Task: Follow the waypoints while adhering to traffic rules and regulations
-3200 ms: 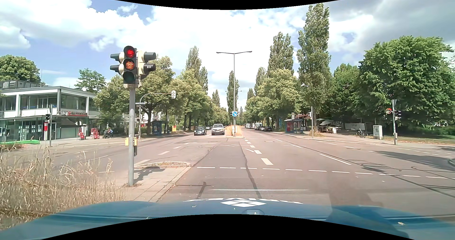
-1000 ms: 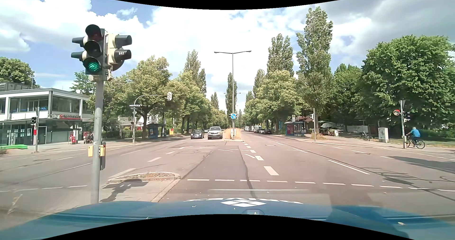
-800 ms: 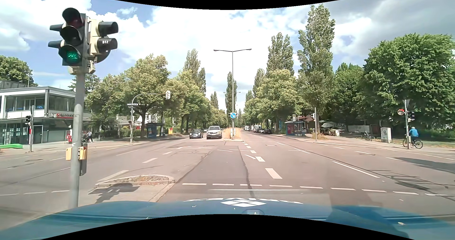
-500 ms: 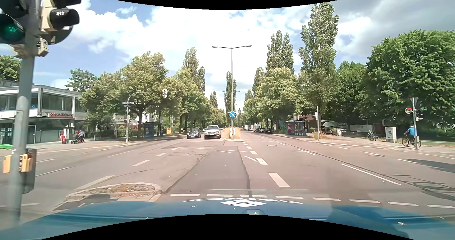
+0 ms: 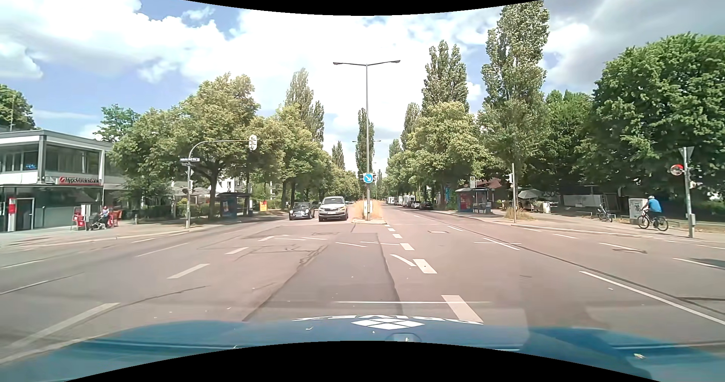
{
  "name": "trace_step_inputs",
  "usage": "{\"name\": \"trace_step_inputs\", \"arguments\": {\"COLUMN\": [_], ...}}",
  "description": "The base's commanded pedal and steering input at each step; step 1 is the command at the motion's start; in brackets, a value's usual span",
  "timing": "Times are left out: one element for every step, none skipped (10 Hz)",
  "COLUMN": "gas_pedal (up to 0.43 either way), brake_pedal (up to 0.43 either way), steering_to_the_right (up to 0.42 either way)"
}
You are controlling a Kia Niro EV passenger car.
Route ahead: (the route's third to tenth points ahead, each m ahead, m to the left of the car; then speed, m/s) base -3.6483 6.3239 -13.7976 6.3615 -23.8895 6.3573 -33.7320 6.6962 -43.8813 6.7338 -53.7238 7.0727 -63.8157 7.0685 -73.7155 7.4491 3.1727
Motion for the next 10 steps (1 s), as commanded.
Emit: {"name": "trace_step_inputs", "arguments": {"gas_pedal": [0.000, 0.000, 0.000, 0.000, 0.000, 0.000, 0.000, 0.000, 0.000, 0.000], "brake_pedal": [0.177, 0.183, 0.183, 0.201, 0.201, 0.201, 0.201, 0.207, 0.207, 0.213], "steering_to_the_right": [0.003, -0.010, -0.027, -0.053, -0.084, -0.110, -0.135, -0.175, -0.237, -0.299]}}
